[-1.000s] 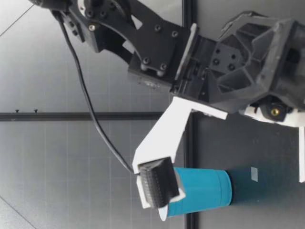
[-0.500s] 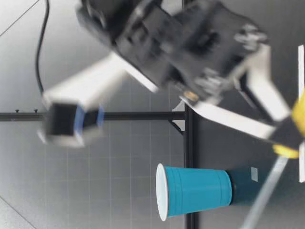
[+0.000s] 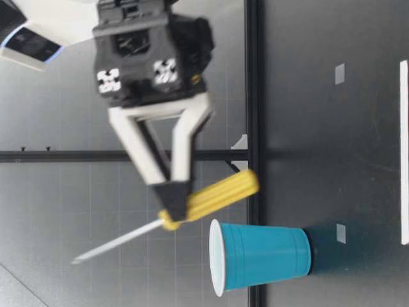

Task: Pick up the screwdriver with the right arm, hand it over to the left arm then place it into the cup.

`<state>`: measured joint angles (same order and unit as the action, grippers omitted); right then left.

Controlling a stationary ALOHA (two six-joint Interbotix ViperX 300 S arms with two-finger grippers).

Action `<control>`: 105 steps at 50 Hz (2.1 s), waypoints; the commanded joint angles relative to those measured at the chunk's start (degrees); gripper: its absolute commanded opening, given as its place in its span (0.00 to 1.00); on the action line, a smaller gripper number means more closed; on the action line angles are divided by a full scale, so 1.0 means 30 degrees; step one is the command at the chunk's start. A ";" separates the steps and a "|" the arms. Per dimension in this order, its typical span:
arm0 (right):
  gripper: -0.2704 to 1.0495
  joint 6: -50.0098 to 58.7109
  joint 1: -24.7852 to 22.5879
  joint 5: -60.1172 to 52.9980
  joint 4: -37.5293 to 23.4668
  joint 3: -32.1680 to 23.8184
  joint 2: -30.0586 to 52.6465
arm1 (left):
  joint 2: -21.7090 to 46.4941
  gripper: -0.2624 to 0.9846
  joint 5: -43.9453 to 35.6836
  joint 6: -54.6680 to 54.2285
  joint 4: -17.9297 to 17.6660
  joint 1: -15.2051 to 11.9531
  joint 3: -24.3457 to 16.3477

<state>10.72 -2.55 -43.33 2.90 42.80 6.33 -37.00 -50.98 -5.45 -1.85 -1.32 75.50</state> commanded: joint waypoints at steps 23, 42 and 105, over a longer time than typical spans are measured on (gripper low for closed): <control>0.23 -0.1611 0.0732 -0.0381 0.0029 -0.2549 -0.0205 | 0.4746 0.76 -0.3018 -0.0615 0.0645 -0.0029 -0.2695; 0.23 -0.1523 0.0937 -0.0205 0.0029 -0.3604 0.0732 | 0.5889 0.75 -0.3838 -0.1113 0.1084 -0.0029 -0.3457; 0.76 -0.1582 0.1670 -0.1055 0.0820 -0.0938 -0.2813 | 0.5947 0.23 -0.3750 0.5625 -0.6006 -0.2637 -0.2256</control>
<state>5.98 2.11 -44.91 5.27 39.29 1.67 -19.25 -61.70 9.32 -17.58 -7.12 69.79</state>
